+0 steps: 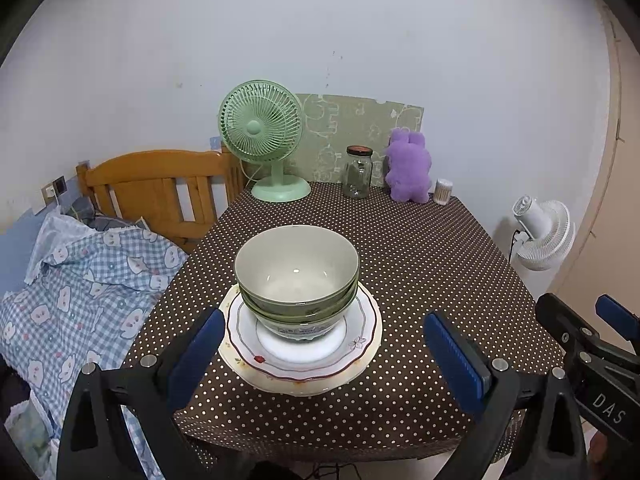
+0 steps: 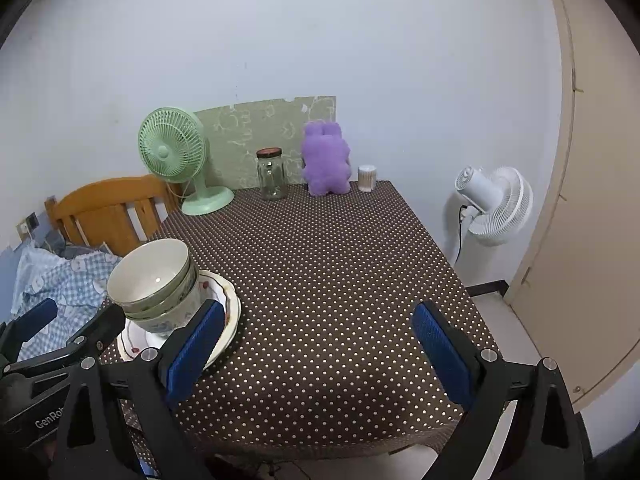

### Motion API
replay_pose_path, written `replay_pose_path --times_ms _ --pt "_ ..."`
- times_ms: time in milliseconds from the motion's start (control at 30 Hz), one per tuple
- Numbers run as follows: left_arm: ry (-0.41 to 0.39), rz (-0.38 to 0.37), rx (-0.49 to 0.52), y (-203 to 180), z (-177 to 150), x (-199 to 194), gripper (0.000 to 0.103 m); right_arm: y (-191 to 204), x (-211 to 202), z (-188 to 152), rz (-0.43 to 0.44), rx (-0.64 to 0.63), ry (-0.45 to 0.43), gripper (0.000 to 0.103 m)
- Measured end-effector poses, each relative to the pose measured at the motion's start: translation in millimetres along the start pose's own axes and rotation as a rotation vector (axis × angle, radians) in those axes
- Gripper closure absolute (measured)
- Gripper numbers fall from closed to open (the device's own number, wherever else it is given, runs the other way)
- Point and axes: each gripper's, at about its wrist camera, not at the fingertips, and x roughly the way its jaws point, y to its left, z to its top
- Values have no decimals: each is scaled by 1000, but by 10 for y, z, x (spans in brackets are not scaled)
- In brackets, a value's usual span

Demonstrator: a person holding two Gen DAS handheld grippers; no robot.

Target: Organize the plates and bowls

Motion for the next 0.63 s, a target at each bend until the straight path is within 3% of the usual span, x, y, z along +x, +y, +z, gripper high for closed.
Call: replay_pose_path --times_ms 633 --pt "13 6 18 -61 24 -25 2 -45 -74 -1 -15 15 18 6"
